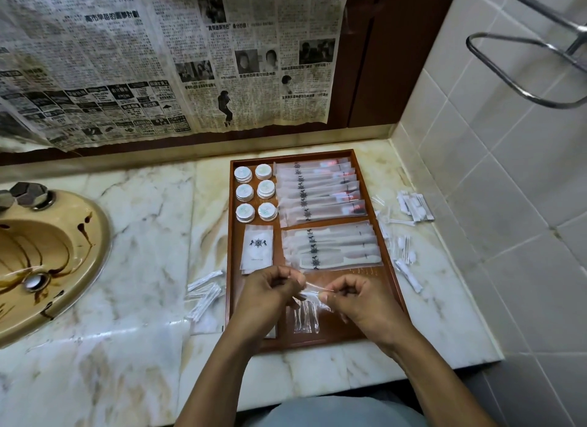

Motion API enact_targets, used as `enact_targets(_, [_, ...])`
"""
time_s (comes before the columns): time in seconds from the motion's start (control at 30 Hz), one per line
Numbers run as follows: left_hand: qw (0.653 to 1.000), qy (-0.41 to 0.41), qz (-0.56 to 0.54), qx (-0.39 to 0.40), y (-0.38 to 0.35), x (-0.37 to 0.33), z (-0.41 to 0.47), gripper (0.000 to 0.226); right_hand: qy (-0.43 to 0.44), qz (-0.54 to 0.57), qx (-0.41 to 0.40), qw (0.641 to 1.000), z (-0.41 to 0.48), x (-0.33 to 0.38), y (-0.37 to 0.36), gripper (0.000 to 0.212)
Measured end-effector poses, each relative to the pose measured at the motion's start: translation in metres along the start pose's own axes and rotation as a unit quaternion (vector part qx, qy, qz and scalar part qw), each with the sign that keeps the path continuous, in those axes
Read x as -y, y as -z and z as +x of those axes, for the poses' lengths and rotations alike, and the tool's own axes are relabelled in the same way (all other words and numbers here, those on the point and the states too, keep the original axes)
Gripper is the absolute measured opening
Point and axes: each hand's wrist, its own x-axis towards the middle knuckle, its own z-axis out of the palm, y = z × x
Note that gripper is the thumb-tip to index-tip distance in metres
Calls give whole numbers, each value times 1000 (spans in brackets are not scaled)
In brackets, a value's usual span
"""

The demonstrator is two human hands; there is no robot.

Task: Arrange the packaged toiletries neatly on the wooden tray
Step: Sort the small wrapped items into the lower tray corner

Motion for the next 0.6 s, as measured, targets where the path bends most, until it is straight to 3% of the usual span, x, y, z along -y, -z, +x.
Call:
enact_targets(0.17, [989, 13, -121, -80, -13, -3, -3, 11, 4, 10, 9, 1000, 4, -2, 3, 8])
enact_targets(0.33, [987, -41, -129, -84, -15, -1, -3, 22, -9, 30, 11, 999, 8, -3, 4, 7])
enact_targets(0.4, [990, -86, -63, -89, -14, 1, -2, 23, -20, 81, 9, 996, 8, -4, 4, 7])
enact_targets(0.47, [971, -194, 94, -107, -10, 5, -2, 25, -34, 135, 0, 990, 10, -3, 5, 8])
enact_targets(0.53, [905, -327, 256, -92, -3, 13, -1, 29, -52, 175, -12, 983, 12, -1, 7, 8])
enact_targets(0.6, [838, -389, 377, -60, 1, 23, 4, 37, -76, 207, -19, 975, 15, 1, 10, 8])
